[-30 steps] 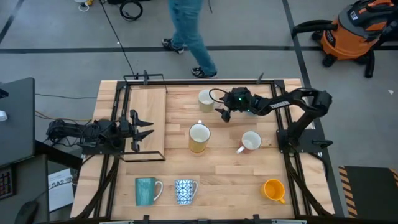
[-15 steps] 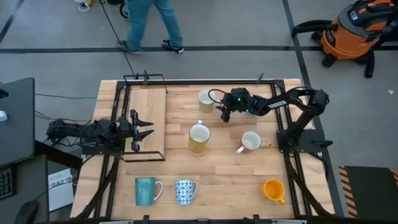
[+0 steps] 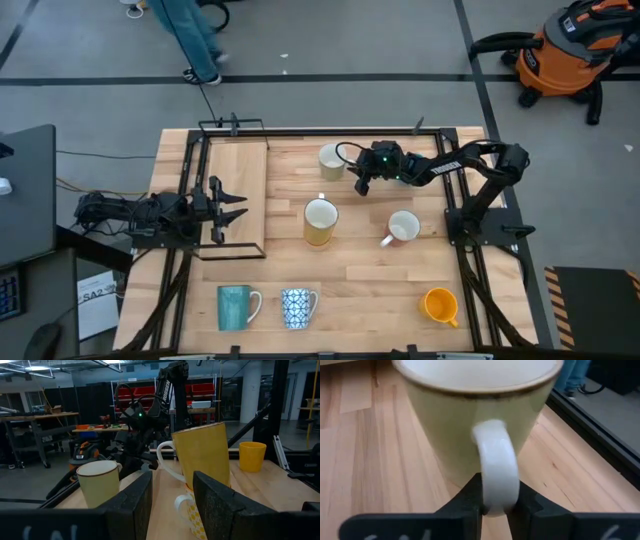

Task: Place coffee mugs
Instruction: Put the light green mug on the shelf

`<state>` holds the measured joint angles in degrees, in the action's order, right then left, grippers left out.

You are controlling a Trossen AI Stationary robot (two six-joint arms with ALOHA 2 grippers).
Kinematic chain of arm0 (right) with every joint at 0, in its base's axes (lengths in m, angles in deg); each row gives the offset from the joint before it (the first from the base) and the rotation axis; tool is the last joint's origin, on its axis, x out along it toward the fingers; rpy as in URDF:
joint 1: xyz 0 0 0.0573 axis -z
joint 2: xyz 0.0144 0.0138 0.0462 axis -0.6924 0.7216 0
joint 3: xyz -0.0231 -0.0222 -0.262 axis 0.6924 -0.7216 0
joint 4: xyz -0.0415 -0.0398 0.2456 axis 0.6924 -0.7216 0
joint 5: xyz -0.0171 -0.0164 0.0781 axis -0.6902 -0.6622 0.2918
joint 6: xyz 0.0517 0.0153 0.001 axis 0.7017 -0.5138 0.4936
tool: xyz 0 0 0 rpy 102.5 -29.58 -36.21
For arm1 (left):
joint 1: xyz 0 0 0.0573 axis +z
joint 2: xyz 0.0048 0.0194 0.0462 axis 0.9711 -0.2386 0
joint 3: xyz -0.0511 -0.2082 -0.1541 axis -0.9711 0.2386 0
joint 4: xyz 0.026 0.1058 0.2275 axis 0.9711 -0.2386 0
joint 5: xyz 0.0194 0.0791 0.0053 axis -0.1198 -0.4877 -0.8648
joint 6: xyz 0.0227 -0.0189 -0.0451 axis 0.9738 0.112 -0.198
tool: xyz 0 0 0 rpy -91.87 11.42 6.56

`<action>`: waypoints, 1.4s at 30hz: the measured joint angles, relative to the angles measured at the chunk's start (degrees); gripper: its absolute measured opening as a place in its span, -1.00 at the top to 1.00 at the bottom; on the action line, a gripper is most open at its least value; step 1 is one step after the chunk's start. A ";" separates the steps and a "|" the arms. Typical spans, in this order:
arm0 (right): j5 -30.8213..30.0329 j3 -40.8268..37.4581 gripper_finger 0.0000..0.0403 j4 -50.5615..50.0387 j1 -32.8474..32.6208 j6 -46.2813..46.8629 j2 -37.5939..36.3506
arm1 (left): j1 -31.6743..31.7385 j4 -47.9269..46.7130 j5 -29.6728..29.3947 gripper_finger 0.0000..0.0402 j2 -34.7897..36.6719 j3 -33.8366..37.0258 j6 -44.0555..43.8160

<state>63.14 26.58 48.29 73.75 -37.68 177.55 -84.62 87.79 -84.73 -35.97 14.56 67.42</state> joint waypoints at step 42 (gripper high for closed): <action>5.82 -0.09 0.87 9.20 -1.31 -0.44 0.07 | 0.00 12.61 -23.02 0.26 -30.35 -27.43 -10.49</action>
<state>68.96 26.49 57.49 72.44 -38.11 177.62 -84.62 100.40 -107.75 -66.32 -12.87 56.93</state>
